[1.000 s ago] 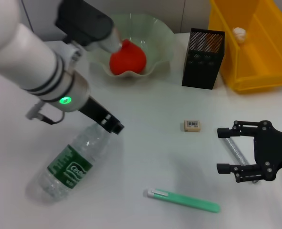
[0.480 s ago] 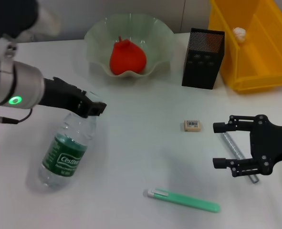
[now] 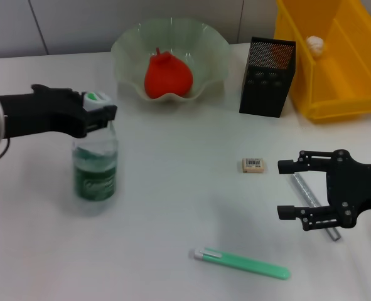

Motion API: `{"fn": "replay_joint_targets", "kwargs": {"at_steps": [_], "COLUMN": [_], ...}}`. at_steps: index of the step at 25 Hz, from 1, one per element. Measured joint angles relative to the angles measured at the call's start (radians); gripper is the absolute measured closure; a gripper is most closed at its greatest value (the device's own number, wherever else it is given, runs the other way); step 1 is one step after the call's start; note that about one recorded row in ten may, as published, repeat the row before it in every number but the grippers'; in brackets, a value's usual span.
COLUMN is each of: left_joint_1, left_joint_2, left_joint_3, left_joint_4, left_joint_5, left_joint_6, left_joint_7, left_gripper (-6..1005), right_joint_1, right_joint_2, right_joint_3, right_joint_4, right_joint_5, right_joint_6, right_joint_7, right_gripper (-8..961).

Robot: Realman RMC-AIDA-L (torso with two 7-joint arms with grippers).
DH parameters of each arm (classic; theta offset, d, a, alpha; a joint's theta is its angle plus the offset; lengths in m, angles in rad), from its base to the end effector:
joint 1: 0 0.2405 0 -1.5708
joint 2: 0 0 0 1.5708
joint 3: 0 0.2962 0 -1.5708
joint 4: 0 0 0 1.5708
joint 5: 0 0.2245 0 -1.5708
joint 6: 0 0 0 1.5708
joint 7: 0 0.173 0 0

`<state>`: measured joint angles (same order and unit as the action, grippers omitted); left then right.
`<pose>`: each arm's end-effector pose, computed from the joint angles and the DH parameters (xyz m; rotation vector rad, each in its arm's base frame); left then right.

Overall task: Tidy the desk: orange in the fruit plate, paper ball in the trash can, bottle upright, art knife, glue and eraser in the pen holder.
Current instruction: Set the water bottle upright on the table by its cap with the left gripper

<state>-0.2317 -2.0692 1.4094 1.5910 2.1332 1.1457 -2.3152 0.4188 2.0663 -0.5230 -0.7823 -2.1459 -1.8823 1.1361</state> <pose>-0.2086 0.3729 -0.0120 -2.4829 -0.7191 -0.2658 0.3178 0.3039 -0.0052 -2.8363 0.3017 0.7040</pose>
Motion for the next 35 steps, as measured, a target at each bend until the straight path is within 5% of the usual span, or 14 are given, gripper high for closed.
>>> {"fn": "replay_joint_targets", "kwargs": {"at_steps": [20, 32, 35], "left_joint_1": [0.089, 0.025, -0.084], "left_joint_2": [-0.003, -0.004, -0.004], "left_joint_3": [-0.008, -0.006, -0.005], "left_joint_4": [-0.102, -0.275, -0.395], "left_joint_5": [-0.372, -0.52, -0.532], "left_joint_6": [-0.191, -0.353, -0.464], "left_joint_7": [0.288, 0.502, 0.525], "left_gripper": [567, 567, 567], "right_joint_1": [-0.001, 0.004, 0.006], "right_joint_2": [0.008, 0.01, 0.011], "right_joint_3": [-0.003, -0.008, -0.009], "right_joint_4": [0.003, 0.006, 0.008], "right_joint_5": [0.012, 0.015, 0.015], "right_joint_6": [-0.005, -0.015, -0.023], "right_joint_7": [0.0, 0.0, 0.0], "right_gripper": [161, 162, 162]}}
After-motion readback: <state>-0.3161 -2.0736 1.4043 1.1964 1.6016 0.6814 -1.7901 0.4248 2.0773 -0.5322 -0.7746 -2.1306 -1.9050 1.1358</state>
